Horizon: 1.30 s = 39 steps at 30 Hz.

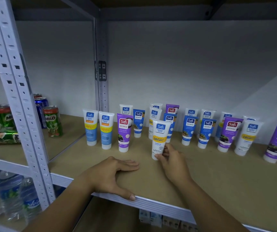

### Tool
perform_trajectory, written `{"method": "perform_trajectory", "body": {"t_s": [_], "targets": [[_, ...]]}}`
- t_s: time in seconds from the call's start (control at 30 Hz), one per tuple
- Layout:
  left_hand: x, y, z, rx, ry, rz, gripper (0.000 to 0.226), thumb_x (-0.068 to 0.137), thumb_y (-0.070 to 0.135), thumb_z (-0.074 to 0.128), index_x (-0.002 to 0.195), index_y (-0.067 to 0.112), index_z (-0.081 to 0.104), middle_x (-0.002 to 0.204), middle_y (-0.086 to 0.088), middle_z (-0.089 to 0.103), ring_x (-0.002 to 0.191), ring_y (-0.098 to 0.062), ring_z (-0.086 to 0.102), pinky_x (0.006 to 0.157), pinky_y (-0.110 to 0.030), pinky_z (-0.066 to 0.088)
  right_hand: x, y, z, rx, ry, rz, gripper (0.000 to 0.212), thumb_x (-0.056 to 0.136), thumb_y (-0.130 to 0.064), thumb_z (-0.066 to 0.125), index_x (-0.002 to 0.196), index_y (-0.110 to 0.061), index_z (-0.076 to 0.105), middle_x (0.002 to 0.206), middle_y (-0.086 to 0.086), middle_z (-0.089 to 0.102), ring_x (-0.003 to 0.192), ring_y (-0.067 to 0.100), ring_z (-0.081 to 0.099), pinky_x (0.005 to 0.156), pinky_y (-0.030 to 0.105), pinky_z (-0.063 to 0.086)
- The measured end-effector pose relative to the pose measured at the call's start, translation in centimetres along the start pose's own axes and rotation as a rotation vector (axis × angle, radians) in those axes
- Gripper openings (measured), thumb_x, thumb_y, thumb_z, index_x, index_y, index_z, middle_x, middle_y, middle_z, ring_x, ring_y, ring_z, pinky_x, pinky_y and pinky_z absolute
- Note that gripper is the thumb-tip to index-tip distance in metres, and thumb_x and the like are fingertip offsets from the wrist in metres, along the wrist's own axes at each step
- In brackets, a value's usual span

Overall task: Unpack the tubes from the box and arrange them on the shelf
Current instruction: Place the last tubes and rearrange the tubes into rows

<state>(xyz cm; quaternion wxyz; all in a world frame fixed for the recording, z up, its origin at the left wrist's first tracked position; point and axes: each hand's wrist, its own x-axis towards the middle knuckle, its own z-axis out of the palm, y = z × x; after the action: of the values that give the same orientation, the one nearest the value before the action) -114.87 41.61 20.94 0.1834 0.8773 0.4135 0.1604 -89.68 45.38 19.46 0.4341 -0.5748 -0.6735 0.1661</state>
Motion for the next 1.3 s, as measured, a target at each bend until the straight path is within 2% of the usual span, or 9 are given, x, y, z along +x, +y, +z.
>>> {"method": "perform_trajectory", "body": {"t_s": [0.3,0.43,0.57,0.7,0.77,0.83,1.03,1.17,1.3], "targets": [[-0.1,-0.1,0.1,0.033,0.011,0.002,0.098,0.057,0.08,0.075,0.143,0.046,0.044,0.149,0.032,0.037,0.136,0.018,0.03,0.12,-0.026,0.028,-0.3,-0.2,-0.4,0.154,-0.021,0.054,0.05,0.083,-0.012,0.076,0.128,-0.013,0.056,0.117,-0.001,0.069,0.085,-0.013,0.059,0.073,-0.002,0.044],[-0.4,0.8,-0.7,0.06,0.17,-0.063,0.077,0.066,0.082,0.066,0.132,0.045,0.057,0.135,0.031,0.054,0.123,0.018,0.044,0.11,-0.021,0.039,-1.0,-1.2,-2.3,0.224,0.05,0.057,0.062,0.081,-0.027,0.078,0.135,-0.017,0.051,0.12,-0.007,0.064,0.107,0.002,0.061,0.096,0.022,0.05],[1.2,2.5,-4.5,0.037,0.523,0.033,0.025,0.085,0.043,0.073,0.106,0.029,0.076,0.1,0.019,0.074,0.094,0.007,0.065,0.085,-0.022,0.054,1.1,-4.6,-6.6,0.101,0.244,-0.133,0.045,0.087,-0.03,0.072,0.127,-0.015,0.057,0.116,-0.005,0.065,0.104,0.006,0.061,0.085,0.013,0.049],[4.3,2.9,-11.0,0.108,0.673,0.026,0.017,0.089,0.024,0.072,0.106,0.023,0.076,0.096,0.012,0.075,0.087,0.004,0.066,0.078,-0.005,0.047,6.4,-9.3,-9.0,-0.114,0.223,-0.364,0.029,0.091,-0.023,0.067,0.116,-0.011,0.065,0.105,0.002,0.069,0.094,0.013,0.065,0.087,0.035,0.056],[6.4,2.3,-14.0,0.167,0.676,0.006,0.02,0.091,0.02,0.068,0.111,0.022,0.073,0.1,0.01,0.075,0.089,0.004,0.065,0.087,-0.009,0.046,9.7,-11.5,-8.8,-0.242,0.113,-0.403,0.03,0.091,-0.022,0.066,0.119,-0.012,0.066,0.107,0.002,0.07,0.095,0.014,0.065,0.091,0.034,0.055],[8.7,1.5,-16.4,0.205,0.659,-0.024,0.024,0.092,0.017,0.066,0.115,0.02,0.071,0.106,0.007,0.074,0.098,-0.002,0.066,0.097,-0.025,0.05,12.9,-13.2,-7.8,-0.351,-0.012,-0.41,0.034,0.091,-0.022,0.067,0.123,-0.013,0.064,0.112,0.004,0.069,0.102,0.017,0.064,0.095,0.034,0.052],[15.3,-2.0,-19.0,0.466,0.343,-0.176,0.04,0.093,0.019,0.066,0.133,0.019,0.06,0.131,0.0,0.064,0.118,-0.017,0.059,0.102,-0.032,0.048,20.0,-14.1,-1.6,-0.665,-0.332,-0.39,0.044,0.085,-0.02,0.074,0.127,-0.009,0.063,0.121,0.011,0.065,0.101,0.024,0.065,0.092,0.034,0.055],[17.7,-3.3,-18.8,0.498,0.182,-0.191,0.041,0.09,0.02,0.07,0.129,0.013,0.064,0.129,-0.003,0.066,0.113,-0.018,0.063,0.1,-0.032,0.051,21.9,-13.1,1.0,-0.753,-0.446,-0.378,0.041,0.081,-0.02,0.078,0.119,-0.008,0.067,0.115,0.01,0.067,0.096,0.023,0.066,0.087,0.036,0.057],[18.7,-4.2,-18.3,0.506,0.111,-0.214,0.028,0.086,0.013,0.074,0.114,0.011,0.072,0.113,-0.005,0.072,0.092,-0.014,0.065,0.089,-0.029,0.055,22.6,-12.4,2.1,-0.756,-0.46,-0.396,0.027,0.08,-0.012,0.078,0.106,-0.007,0.073,0.108,0.012,0.07,0.091,0.023,0.068,0.084,0.037,0.058]]}}
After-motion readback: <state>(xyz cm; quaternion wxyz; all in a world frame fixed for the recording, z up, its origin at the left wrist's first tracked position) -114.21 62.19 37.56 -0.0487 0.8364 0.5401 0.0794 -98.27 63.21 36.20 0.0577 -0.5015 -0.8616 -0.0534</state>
